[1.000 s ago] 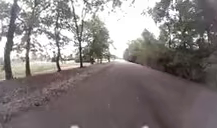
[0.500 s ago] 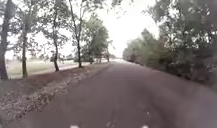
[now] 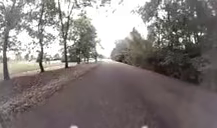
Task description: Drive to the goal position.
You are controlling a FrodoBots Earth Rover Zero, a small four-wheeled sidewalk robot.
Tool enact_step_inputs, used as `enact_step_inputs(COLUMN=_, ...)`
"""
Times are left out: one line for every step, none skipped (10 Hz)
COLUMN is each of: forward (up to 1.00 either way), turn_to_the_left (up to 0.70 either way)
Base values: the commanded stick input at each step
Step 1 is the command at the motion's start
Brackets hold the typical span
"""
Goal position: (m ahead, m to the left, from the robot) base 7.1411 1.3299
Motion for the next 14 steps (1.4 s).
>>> enact_step_inputs(forward=0.70, turn_to_the_left=0.00)
enact_step_inputs(forward=0.70, turn_to_the_left=0.00)
enact_step_inputs(forward=0.70, turn_to_the_left=0.00)
enact_step_inputs(forward=0.70, turn_to_the_left=0.00)
enact_step_inputs(forward=0.70, turn_to_the_left=0.00)
enact_step_inputs(forward=0.70, turn_to_the_left=0.00)
enact_step_inputs(forward=0.70, turn_to_the_left=0.00)
enact_step_inputs(forward=0.70, turn_to_the_left=0.00)
enact_step_inputs(forward=0.70, turn_to_the_left=0.00)
enact_step_inputs(forward=0.70, turn_to_the_left=0.03)
enact_step_inputs(forward=0.70, turn_to_the_left=0.35)
enact_step_inputs(forward=0.70, turn_to_the_left=0.35)
enact_step_inputs(forward=0.70, turn_to_the_left=0.35)
enact_step_inputs(forward=0.70, turn_to_the_left=0.00)
